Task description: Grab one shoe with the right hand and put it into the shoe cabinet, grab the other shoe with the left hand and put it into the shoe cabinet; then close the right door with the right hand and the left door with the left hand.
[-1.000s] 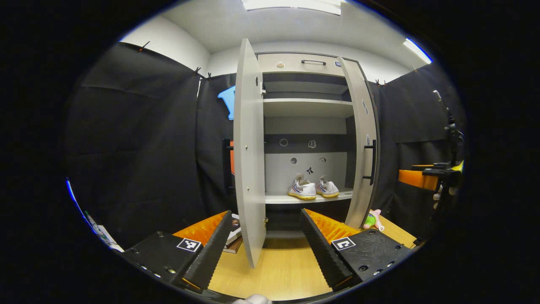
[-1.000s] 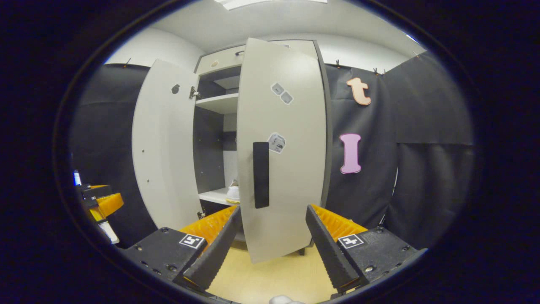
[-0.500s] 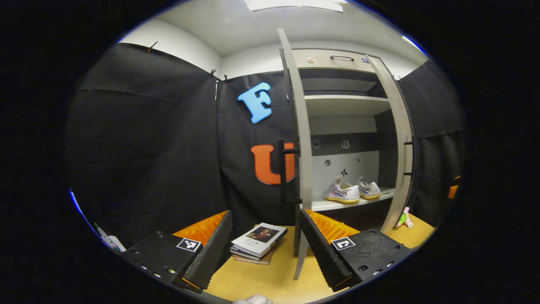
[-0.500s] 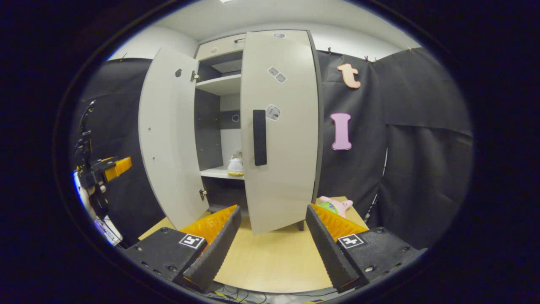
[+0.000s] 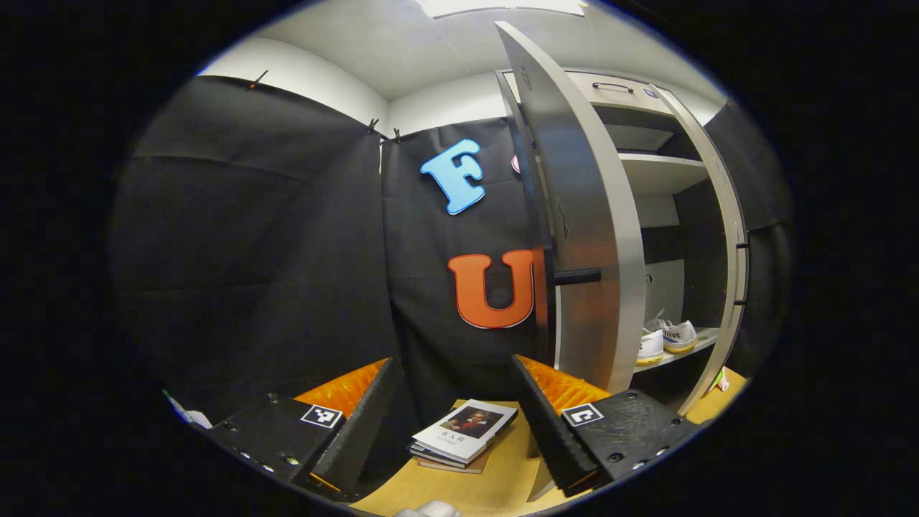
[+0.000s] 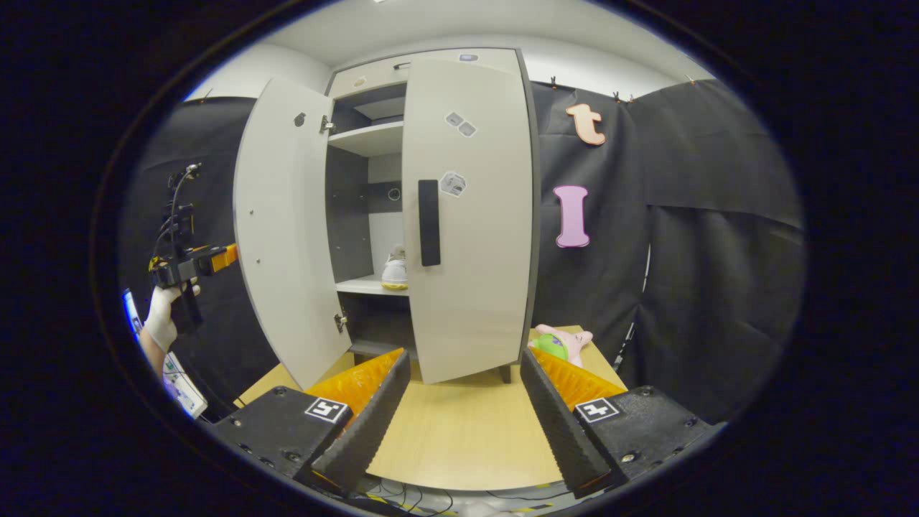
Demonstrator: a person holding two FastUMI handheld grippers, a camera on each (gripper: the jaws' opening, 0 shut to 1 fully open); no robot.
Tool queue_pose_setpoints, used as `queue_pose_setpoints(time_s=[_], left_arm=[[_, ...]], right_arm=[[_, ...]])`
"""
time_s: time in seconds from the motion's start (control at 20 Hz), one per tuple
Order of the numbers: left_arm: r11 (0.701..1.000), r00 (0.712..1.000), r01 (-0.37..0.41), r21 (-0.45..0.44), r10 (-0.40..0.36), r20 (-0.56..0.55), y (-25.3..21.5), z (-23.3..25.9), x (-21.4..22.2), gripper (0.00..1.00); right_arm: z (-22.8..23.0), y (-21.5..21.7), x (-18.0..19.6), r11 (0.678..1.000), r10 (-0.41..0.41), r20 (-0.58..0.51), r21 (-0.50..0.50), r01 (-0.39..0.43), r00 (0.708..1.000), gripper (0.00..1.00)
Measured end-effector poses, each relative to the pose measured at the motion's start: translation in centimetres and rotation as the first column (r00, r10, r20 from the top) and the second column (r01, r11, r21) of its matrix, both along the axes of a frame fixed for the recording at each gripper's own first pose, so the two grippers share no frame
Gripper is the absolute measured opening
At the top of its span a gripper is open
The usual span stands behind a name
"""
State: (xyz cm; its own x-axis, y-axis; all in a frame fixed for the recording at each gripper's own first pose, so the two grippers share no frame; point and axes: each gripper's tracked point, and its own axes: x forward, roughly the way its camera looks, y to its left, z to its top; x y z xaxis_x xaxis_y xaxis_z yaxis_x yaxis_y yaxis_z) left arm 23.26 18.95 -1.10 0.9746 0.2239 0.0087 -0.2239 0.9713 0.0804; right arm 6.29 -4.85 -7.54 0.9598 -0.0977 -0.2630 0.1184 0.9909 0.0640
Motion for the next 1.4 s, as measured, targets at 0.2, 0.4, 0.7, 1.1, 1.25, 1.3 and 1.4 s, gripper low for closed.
queue_pose_setpoints(time_s=[0.2,0.4,0.7,1.1,1.25,1.3,1.4], left_arm=[[1.000,1.000,0.013,0.028,-0.013,0.006,-0.5,0.2,0.1,0.90],[0.999,0.999,0.032,0.031,-0.032,0.003,-1.5,0.3,-0.1,0.89],[0.998,0.999,0.043,0.037,-0.043,-0.001,-5.9,0.3,-0.8,0.89],[0.991,0.991,0.134,0.015,-0.133,-0.008,-15.1,0.4,1.0,0.89],[0.985,0.986,0.167,0.040,-0.167,-0.005,-17.9,1.0,1.2,0.97],[0.983,0.984,0.179,0.041,-0.178,-0.006,-18.6,1.0,1.0,1.00],[0.980,0.981,0.193,0.045,-0.193,0.004,-19.3,1.2,0.7,0.96]], right_arm=[[-0.2,-0.7,-0.1,1.000,0.001,-0.009,-0.001,-0.001,1.000,1.00],[-0.3,-0.7,0.0,1.000,0.029,-0.009,0.003,-0.029,1.000,1.00],[-0.5,-2.4,0.2,0.998,0.069,-0.012,-0.008,-0.069,0.998,1.00],[0.4,-6.4,0.0,0.996,0.085,0.003,-0.024,-0.085,0.996,0.99],[0.6,-7.9,-0.2,0.997,0.071,0.007,-0.035,-0.071,0.997,0.99],[0.6,-8.1,-0.1,0.997,0.070,0.009,-0.031,-0.069,0.998,0.99],[0.5,-8.2,-0.2,0.997,0.073,0.009,-0.028,-0.073,0.997,1.00]])
